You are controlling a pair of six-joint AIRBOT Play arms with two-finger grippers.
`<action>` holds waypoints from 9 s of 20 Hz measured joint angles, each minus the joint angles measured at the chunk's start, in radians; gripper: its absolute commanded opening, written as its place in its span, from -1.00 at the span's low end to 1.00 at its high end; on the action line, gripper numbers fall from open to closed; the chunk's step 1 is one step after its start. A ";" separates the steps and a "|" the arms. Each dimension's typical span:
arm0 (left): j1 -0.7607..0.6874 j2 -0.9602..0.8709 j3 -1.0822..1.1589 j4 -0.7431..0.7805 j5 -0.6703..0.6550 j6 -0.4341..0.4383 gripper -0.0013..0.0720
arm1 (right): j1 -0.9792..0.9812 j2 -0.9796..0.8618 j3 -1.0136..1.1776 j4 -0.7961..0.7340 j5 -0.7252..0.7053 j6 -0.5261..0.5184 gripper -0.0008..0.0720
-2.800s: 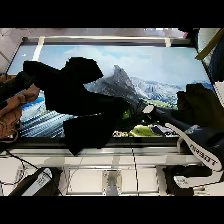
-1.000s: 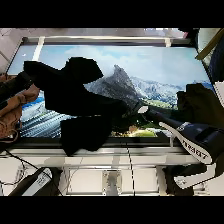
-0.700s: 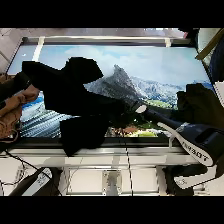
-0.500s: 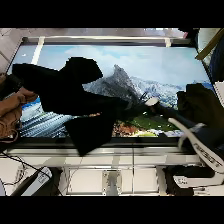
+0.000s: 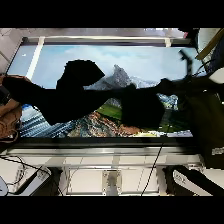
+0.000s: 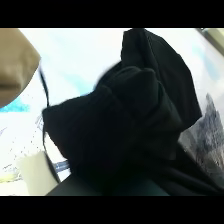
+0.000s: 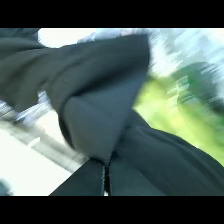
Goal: Fold the clothes and pants, and hang the long-sleeved shirts on hangers.
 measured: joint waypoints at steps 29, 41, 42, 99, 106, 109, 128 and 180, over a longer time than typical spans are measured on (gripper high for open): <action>0.007 -0.001 0.001 0.240 0.127 -0.129 -0.92 | -0.093 -0.363 0.090 -0.352 0.103 0.011 0.29; 0.007 -0.001 0.001 0.237 0.131 -0.132 -0.92 | -0.322 -0.354 -0.354 -0.051 -0.212 -0.091 0.39; 0.007 -0.001 0.001 0.237 0.131 -0.132 -0.92 | -0.330 -0.360 -0.368 -0.032 -0.225 -0.105 0.39; -0.167 -0.292 0.124 0.532 0.355 -0.308 -0.92 | -0.301 -0.193 -0.251 -0.048 -0.521 0.027 -0.96; -0.254 -0.359 0.135 0.531 0.473 -0.397 0.69 | -0.211 -0.293 -0.236 -0.061 -0.717 0.214 0.45; -0.201 -0.299 0.148 0.544 0.357 -0.409 0.69 | -0.246 -0.243 -0.200 -0.106 -0.668 0.230 0.44; 0.305 -0.045 -0.409 0.199 0.011 -0.328 0.63 | -0.573 0.257 -0.435 -0.175 -0.118 -0.082 0.44; 0.170 -0.208 -0.264 -0.041 0.234 -0.130 -0.92 | -0.507 -0.087 -0.946 0.389 -0.555 -0.218 0.12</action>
